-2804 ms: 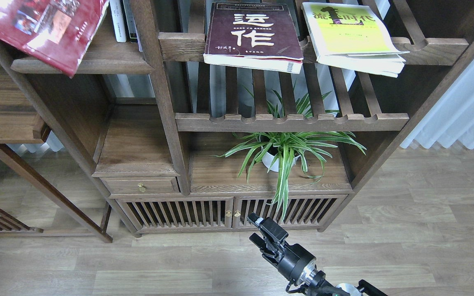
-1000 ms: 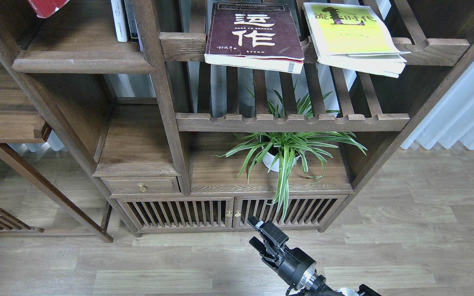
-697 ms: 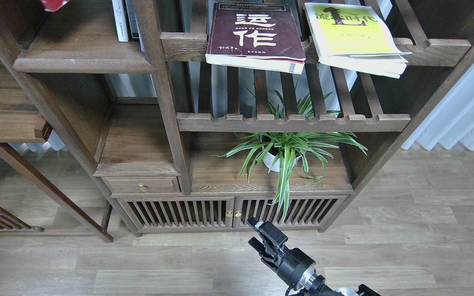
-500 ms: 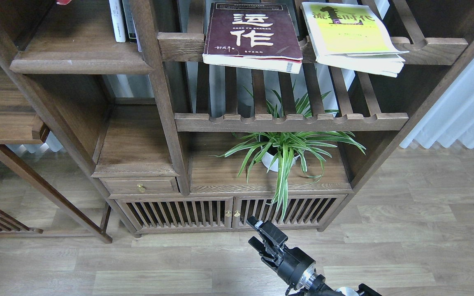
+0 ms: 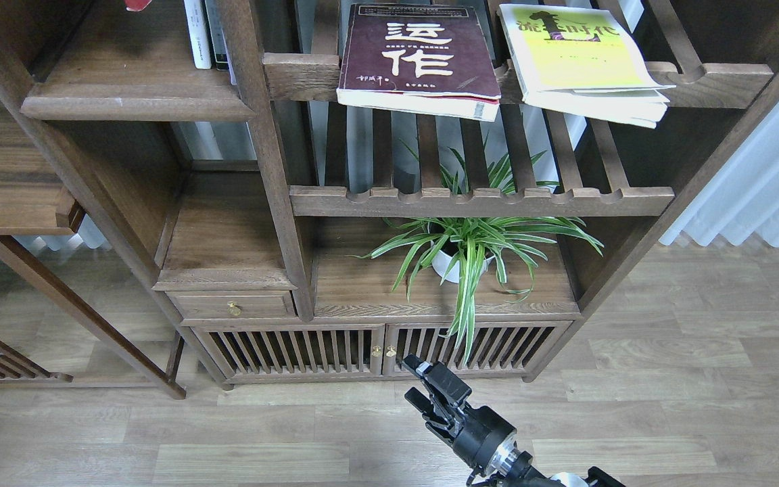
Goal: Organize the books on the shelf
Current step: 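Insert the red book upright into the top shelf with the left gripper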
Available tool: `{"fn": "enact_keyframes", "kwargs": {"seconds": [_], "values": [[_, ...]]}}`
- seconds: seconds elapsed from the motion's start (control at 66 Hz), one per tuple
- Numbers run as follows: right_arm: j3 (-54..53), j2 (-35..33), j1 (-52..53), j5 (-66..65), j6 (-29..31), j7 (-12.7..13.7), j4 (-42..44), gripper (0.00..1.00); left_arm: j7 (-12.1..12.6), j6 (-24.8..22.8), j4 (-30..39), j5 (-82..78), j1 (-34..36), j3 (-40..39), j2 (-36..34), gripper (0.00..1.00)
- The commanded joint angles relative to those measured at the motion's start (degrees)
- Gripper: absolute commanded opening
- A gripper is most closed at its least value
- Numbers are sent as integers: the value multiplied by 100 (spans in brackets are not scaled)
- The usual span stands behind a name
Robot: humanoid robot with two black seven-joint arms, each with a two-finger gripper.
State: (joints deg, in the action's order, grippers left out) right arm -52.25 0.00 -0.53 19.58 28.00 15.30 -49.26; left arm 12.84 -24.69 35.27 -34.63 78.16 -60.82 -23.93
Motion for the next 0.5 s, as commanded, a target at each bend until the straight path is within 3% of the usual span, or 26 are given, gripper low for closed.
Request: {"fn": "enact_keyframes", "kwargs": {"seconds": [0.0,0.364,0.455,0.485], "values": [[-23,0,0,1,0,-1,-83,100,-220,0,-213,1,50,88,81,6],[-31,0,0,10,0,-9,-127,100,-264,-44,-398,-87,50,360,196,6],[-31,0,0,10,0,-9,-127,100,-264,-53,-398,-96,50,430,204,9],[-31,0,0,10,0,-9,-127,100,-264,-53,-398,-114,50,448,213,14]]}}
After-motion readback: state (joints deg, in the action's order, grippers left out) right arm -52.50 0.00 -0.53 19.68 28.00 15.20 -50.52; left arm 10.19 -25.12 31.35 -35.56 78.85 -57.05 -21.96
